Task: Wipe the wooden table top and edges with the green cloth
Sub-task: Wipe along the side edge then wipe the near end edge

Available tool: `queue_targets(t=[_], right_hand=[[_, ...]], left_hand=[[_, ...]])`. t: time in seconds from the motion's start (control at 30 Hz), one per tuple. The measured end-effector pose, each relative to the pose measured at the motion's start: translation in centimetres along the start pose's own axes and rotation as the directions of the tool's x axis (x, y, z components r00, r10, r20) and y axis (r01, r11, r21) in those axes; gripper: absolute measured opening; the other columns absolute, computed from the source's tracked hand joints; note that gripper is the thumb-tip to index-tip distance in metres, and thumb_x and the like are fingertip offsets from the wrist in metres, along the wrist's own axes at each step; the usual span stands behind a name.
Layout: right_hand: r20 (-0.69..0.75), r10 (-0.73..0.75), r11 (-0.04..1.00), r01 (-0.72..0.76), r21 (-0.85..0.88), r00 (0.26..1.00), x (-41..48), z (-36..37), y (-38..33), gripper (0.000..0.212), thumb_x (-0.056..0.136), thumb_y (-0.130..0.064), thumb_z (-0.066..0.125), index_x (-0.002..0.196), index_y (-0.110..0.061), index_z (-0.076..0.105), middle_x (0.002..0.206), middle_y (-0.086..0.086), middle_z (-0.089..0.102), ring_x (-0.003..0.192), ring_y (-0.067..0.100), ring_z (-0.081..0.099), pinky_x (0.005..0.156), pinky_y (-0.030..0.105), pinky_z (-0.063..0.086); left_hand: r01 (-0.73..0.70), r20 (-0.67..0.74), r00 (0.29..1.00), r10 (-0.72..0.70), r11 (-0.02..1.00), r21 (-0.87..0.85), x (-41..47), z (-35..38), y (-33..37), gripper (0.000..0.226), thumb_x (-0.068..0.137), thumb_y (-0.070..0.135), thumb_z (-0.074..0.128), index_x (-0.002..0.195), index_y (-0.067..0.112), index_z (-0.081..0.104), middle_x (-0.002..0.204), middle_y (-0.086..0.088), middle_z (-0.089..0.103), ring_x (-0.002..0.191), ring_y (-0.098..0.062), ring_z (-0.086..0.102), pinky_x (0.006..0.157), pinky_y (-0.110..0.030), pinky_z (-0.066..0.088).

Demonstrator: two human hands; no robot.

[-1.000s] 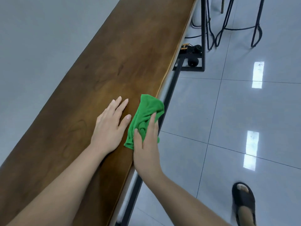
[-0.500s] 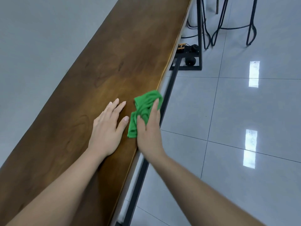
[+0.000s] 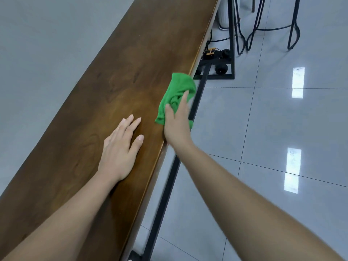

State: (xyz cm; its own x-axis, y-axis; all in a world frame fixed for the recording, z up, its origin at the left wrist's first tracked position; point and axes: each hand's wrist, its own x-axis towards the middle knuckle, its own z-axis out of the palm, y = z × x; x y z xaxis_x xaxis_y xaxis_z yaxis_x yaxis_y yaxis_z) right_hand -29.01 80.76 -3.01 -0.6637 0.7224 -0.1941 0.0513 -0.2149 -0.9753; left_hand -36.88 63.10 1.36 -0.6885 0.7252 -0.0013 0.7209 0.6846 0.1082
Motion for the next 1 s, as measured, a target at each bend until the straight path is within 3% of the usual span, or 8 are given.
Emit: queue_targets(t=[0.13, 0.27, 0.33, 0.47, 0.6, 0.67, 0.77, 1.0], right_hand=[[0.074, 0.026, 0.999, -0.029, 0.043, 0.997, -11.6, 2.6, 2.7, 0.078, 0.118, -0.047, 0.041, 0.171, -0.050, -0.016, 0.184, -0.015, -0.011, 0.151, -0.024, -0.009, 0.109, -0.008, 0.002], [0.124, 0.131, 0.991, -0.133, 0.007, 0.983, -21.8, 5.7, 4.8, 0.077, 0.105, -0.069, 0.030, 0.145, -0.079, -0.034, 0.173, -0.036, -0.027, 0.163, -0.009, -0.005, 0.135, 0.031, 0.022], [0.104, 0.122, 0.992, -0.124, 0.013, 0.987, -23.7, 6.3, 5.3, 0.076, 0.104, -0.068, 0.030, 0.141, -0.081, -0.035, 0.168, -0.041, -0.030, 0.165, -0.005, -0.007, 0.136, 0.034, 0.021], [0.091, 0.092, 0.995, -0.096, 0.039, 0.992, -20.3, 5.3, 4.2, 0.084, 0.113, -0.055, 0.041, 0.146, -0.079, -0.033, 0.178, -0.030, -0.019, 0.166, -0.002, -0.001, 0.133, 0.025, 0.015], [0.068, 0.032, 0.998, -0.036, 0.056, 0.997, -11.8, 2.6, 2.5, 0.083, 0.118, -0.037, 0.046, 0.172, -0.046, -0.016, 0.185, -0.013, -0.007, 0.159, -0.009, 0.001, 0.104, -0.011, 0.011], [0.045, -0.014, 0.999, 0.011, 0.053, 0.999, -6.6, 1.4, 1.7, 0.083, 0.119, -0.033, 0.047, 0.174, -0.038, -0.014, 0.186, -0.004, 0.001, 0.163, 0.003, 0.006, 0.117, -0.001, 0.015], [0.001, -0.024, 0.999, 0.024, 0.021, 1.000, 1.4, -0.1, 0.3, 0.084, 0.118, -0.032, 0.046, 0.175, -0.035, -0.016, 0.184, 0.007, 0.011, 0.168, 0.024, 0.020, 0.133, 0.047, 0.027], [-0.065, -0.025, 1.000, 0.024, -0.017, 0.998, 10.6, -2.2, -2.0, 0.083, 0.118, -0.028, 0.046, 0.175, -0.027, -0.014, 0.183, 0.009, 0.017, 0.160, 0.027, 0.038, 0.120, 0.035, 0.031]], left_hand=[[-0.013, -0.007, 1.000, 0.013, 1.000, -0.006, -0.1, 0.0, 0.0, 0.067, 0.111, 0.068, 0.020, 0.173, 0.042, 0.028, 0.182, 0.017, 0.020, 0.170, -0.008, 0.012, 0.133, -0.055, 0.021], [-0.013, -0.005, 1.000, 0.013, 1.000, -0.014, -0.1, 0.0, -0.1, 0.065, 0.112, 0.067, 0.021, 0.172, 0.043, 0.028, 0.182, 0.017, 0.020, 0.169, -0.008, 0.012, 0.133, -0.055, 0.021], [-0.012, -0.007, 1.000, 0.012, 1.000, -0.010, -0.2, 0.0, -0.1, 0.064, 0.113, 0.066, 0.021, 0.173, 0.043, 0.027, 0.182, 0.018, 0.020, 0.169, -0.007, 0.011, 0.133, -0.055, 0.021], [-0.010, -0.003, 1.000, 0.010, 1.000, -0.011, -0.1, 0.0, -0.1, 0.064, 0.113, 0.065, 0.021, 0.173, 0.043, 0.028, 0.182, 0.018, 0.020, 0.169, -0.007, 0.011, 0.134, -0.054, 0.021], [-0.001, 0.003, 1.000, 0.001, 1.000, -0.004, -0.1, -0.1, -0.1, 0.065, 0.112, 0.066, 0.021, 0.173, 0.043, 0.028, 0.182, 0.017, 0.020, 0.169, -0.007, 0.011, 0.133, -0.053, 0.021], [0.006, 0.007, 1.000, -0.006, 1.000, -0.004, -0.1, -0.1, 0.0, 0.064, 0.113, 0.065, 0.023, 0.172, 0.043, 0.028, 0.182, 0.018, 0.019, 0.169, -0.006, 0.011, 0.133, -0.053, 0.022], [0.026, 0.014, 1.000, -0.027, 1.000, 0.004, 0.0, -0.1, 0.2, 0.065, 0.112, 0.067, 0.021, 0.172, 0.043, 0.028, 0.182, 0.018, 0.019, 0.169, -0.007, 0.012, 0.133, -0.053, 0.021], [0.045, 0.013, 0.999, -0.045, 0.999, 0.001, 0.0, -0.2, 0.4, 0.066, 0.112, 0.069, 0.018, 0.172, 0.044, 0.028, 0.182, 0.018, 0.020, 0.169, -0.008, 0.014, 0.133, -0.055, 0.020]])
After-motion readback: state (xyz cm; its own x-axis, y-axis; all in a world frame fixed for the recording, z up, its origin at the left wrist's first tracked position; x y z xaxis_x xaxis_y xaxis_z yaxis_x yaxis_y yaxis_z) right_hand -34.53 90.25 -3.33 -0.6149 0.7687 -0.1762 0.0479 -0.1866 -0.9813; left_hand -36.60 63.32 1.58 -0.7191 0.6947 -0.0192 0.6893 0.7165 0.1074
